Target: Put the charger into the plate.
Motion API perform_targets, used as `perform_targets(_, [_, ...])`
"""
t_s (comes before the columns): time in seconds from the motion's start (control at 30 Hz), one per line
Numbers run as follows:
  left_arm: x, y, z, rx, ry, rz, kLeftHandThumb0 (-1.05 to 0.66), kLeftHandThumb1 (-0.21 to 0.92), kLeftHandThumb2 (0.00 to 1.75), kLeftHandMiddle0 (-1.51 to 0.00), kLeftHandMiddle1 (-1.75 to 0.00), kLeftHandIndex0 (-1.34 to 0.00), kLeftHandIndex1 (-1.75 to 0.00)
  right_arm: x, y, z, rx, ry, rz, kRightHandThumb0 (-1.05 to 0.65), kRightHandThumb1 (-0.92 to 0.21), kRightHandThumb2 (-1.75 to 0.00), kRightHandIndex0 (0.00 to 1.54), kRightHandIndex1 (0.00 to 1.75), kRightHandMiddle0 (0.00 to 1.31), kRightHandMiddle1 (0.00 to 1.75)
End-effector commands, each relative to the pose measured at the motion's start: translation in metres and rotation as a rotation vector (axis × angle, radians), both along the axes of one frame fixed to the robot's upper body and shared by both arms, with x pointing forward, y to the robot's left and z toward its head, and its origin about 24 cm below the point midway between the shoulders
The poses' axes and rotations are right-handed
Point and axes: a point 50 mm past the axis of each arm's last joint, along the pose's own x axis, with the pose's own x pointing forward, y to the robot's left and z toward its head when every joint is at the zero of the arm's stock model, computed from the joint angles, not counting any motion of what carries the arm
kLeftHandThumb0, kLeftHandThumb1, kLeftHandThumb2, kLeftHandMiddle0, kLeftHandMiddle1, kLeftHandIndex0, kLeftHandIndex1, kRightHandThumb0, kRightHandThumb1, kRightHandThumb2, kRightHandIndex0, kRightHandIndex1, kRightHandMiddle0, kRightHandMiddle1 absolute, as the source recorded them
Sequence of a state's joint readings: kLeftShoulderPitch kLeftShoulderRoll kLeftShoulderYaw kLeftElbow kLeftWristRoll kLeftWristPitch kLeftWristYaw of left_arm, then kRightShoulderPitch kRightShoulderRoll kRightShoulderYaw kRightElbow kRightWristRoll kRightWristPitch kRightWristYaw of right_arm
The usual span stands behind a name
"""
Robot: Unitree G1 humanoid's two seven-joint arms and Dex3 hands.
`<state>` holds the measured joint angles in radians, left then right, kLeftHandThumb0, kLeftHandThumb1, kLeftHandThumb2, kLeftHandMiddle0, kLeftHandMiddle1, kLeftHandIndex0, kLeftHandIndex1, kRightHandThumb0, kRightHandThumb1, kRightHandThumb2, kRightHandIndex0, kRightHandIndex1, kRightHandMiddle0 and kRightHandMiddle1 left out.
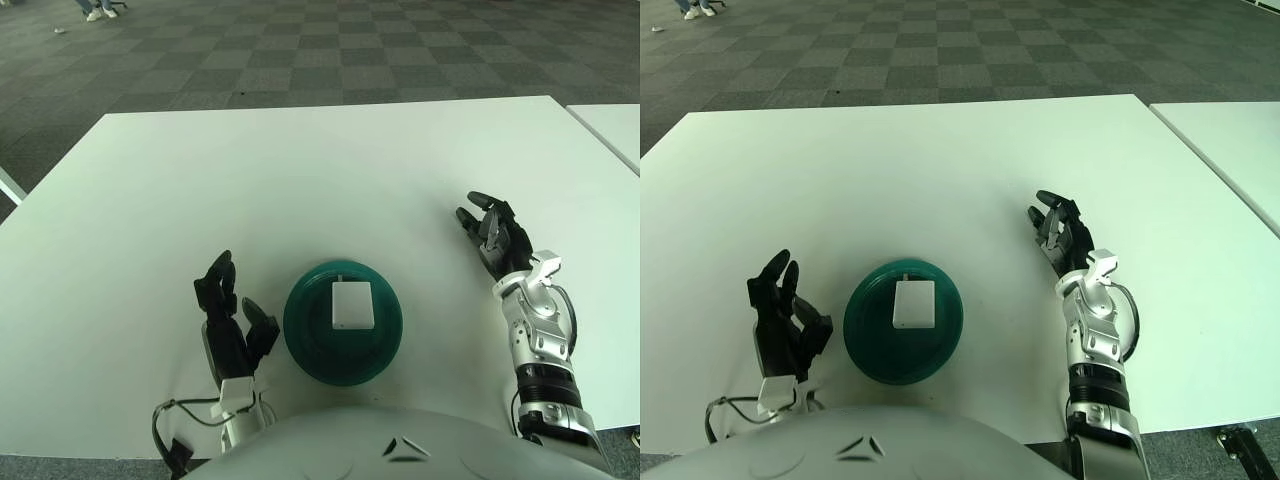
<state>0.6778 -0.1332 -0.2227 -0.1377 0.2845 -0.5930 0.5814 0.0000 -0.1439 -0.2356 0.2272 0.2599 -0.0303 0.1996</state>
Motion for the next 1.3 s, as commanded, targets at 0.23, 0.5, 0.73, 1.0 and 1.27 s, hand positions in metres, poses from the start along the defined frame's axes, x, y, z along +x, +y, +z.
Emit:
perform_targets(0.23, [-0.007,-0.002,0.011,-0.025,-0.008,-0.006,-0.91,0.92,1.05,-0.27,-0.15,0.00,-0.84,-0.030,0.014,-0.023,0.048,0.141,-0.005,-0.69,-0.92,-0.82,0.37,0.04,0.00,1.02])
perform_targets(0.5, [-0.007,-0.007,0.015,0.010,-0.010,-0.052,-0.91,0.92,1.05,-0.25,-0.11,0.00,-0.77,-0.039,0.021,-0.020,0.049,0.141,-0.004,-0.69,-0.92,-0.82,0.37,0.04,0.00,1.02])
perform_targets(0.73, [-0.010,-0.009,0.015,0.056,0.006,-0.086,-0.91,0.92,1.06,-0.20,-0.07,0.00,-0.62,-0.064,0.056,-0.026,-0.026,0.025,0.186,-0.72,-0.92,-0.79,0.34,0.03,0.00,0.94])
perform_targets(1.0, [-0.011,-0.010,0.020,0.053,0.002,-0.107,-0.93,0.92,1.05,-0.16,-0.03,0.00,-0.46,-0.085,0.083,-0.053,0.019,-0.059,0.373,-0.88,-0.92,-0.51,0.09,0.00,0.00,0.23])
perform_targets(1.27, [-0.010,-0.013,0.017,0.058,0.029,-0.140,-0.94,0.92,1.07,-0.14,-0.01,0.00,-0.37,-0.088,0.084,-0.053,-0.008,-0.088,0.392,-0.91,-0.92,-0.49,0.09,0.00,0.00,0.22])
